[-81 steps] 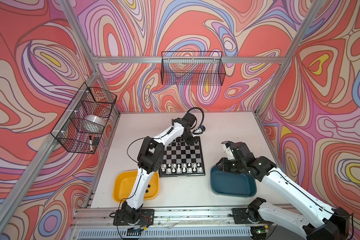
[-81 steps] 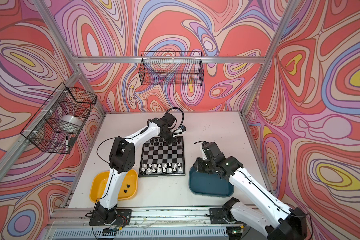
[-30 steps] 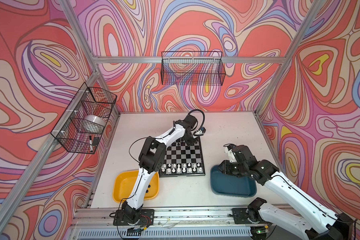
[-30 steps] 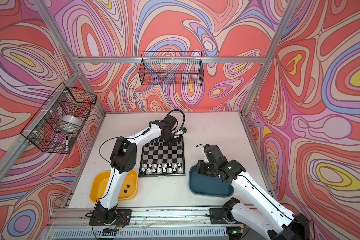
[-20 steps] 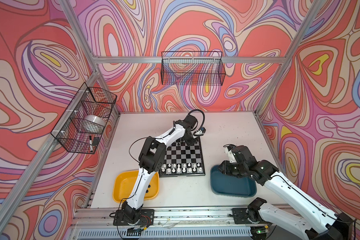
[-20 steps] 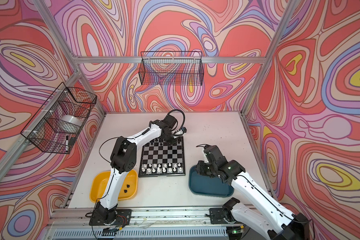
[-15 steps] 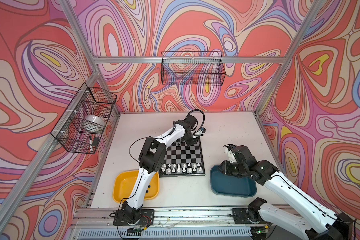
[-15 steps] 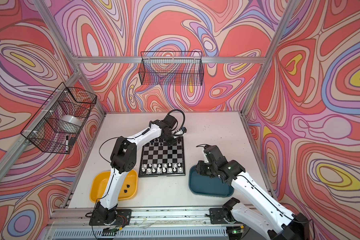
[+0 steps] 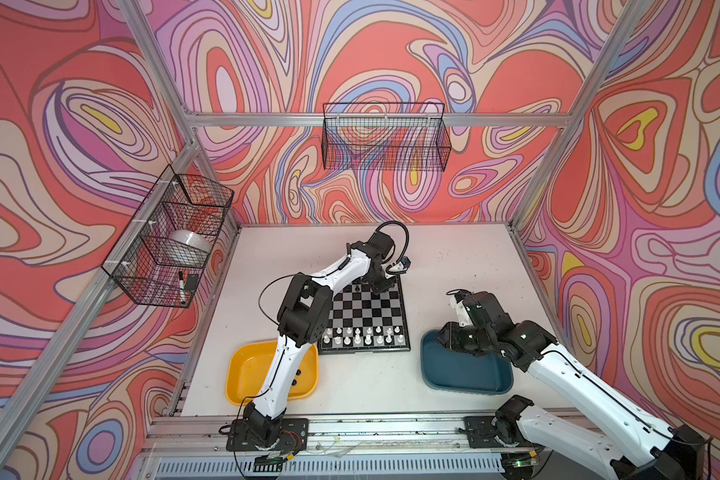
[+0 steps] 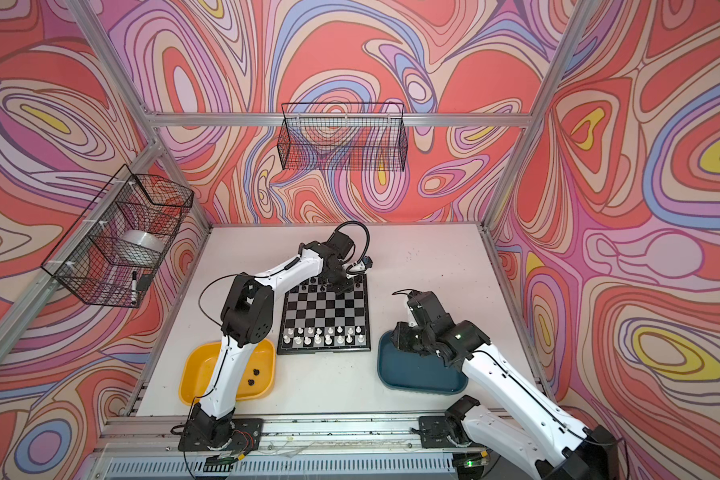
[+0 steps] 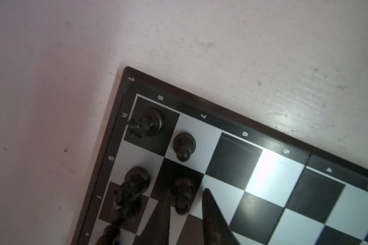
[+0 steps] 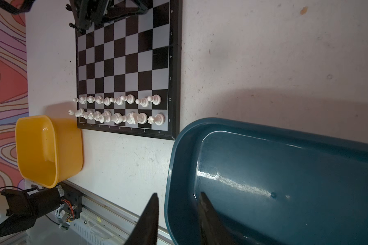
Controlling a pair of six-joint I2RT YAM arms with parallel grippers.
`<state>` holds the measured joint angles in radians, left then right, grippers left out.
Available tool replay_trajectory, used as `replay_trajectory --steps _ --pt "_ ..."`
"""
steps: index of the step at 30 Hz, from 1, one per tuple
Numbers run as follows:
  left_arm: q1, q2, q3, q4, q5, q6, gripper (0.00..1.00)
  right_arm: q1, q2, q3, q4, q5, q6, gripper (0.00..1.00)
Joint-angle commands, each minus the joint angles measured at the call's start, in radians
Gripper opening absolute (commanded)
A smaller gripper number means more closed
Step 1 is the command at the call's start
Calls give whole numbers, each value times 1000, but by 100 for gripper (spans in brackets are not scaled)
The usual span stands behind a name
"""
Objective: Set up the chess pieces on the board
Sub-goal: 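Lower the black pawn with the left gripper onto a square beside the black pawns, then open the left gripper to release the black pawn on the board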
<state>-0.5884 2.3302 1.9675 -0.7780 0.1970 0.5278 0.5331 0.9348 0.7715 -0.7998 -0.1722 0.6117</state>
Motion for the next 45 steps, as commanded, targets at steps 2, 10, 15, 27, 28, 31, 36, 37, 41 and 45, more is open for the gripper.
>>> replay_trajectory --steps 2,10,15,27,28,31,36,37,41,45 --pt "-7 -48 -14 -9 -5 12 29 -2 -16 -11 8 10 -3 32" --pt "-7 -73 -29 -19 -3 9 31 -2 -28 -11 1 11 -5 32" --pt "-7 -100 -56 -18 -6 12 32 -2 -34 -10 -3 12 -5 32" --pt "-6 -184 -135 -39 5 17 38 -2 -29 2 1 4 -7 32" --pt "-5 -200 -155 -29 7 18 39 -2 -27 3 -1 3 -6 32" --pt "-5 -242 -208 -20 12 18 45 -2 -30 10 -9 6 -6 32" --pt "-5 -312 -248 -71 16 10 45 -2 -44 13 -5 12 -6 31" --pt "-5 -329 -264 -75 12 13 45 -2 -43 16 -8 10 -7 31" --pt "-4 -400 -336 -83 -40 38 47 -2 -34 49 -47 8 -24 31" --pt "5 -479 -412 -101 -56 48 47 -2 -39 58 -57 9 -32 31"
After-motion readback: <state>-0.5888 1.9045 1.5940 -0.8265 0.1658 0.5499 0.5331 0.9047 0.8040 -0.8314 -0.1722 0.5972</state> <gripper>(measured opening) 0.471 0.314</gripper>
